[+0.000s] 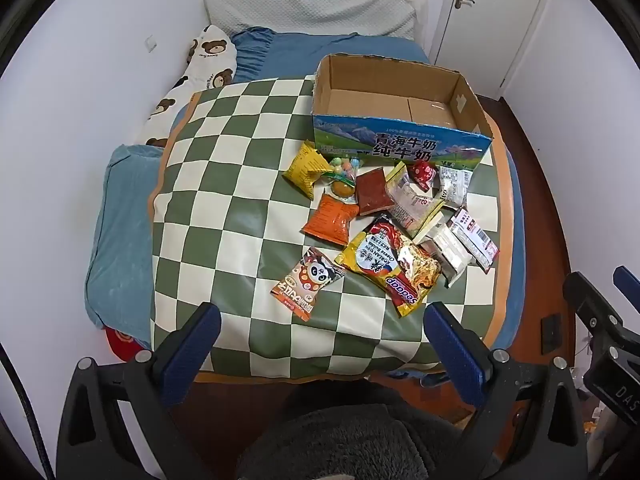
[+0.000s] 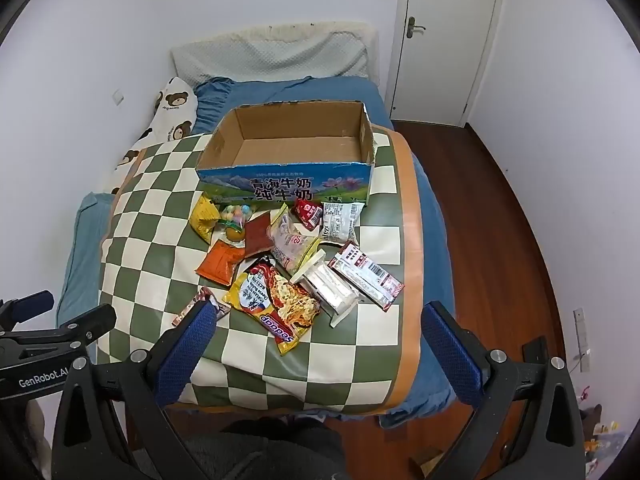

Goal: Organize snacks

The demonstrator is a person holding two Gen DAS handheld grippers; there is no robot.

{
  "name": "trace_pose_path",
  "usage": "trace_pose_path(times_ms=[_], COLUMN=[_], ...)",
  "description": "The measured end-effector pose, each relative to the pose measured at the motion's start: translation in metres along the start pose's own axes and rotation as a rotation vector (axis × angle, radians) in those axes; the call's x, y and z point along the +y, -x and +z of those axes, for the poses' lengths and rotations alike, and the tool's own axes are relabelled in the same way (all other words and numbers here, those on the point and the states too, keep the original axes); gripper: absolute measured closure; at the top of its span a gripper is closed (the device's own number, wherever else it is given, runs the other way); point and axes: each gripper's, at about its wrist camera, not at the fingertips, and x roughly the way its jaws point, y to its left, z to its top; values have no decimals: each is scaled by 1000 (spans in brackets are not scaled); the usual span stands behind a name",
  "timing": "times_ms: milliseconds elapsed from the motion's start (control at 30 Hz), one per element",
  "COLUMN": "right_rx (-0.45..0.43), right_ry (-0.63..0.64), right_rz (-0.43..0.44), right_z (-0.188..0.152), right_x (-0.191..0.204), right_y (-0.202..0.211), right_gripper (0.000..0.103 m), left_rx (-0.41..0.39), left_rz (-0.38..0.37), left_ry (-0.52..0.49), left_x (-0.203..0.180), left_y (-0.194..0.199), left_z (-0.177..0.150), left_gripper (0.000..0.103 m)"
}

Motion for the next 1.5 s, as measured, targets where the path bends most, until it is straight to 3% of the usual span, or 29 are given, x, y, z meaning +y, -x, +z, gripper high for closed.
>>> trace_pose_path(times_ms=[1500], right_rx=[-7], right_ry=[-8], right_rz=[20], right_z=[-6], right_x=[-2], right_y=[11], right_gripper=[0], left_rx=[-18], left_rz=[-4], left_ry=[-4], left_x=[-11], left_y=[16], left_z=[-2], left_gripper=[0])
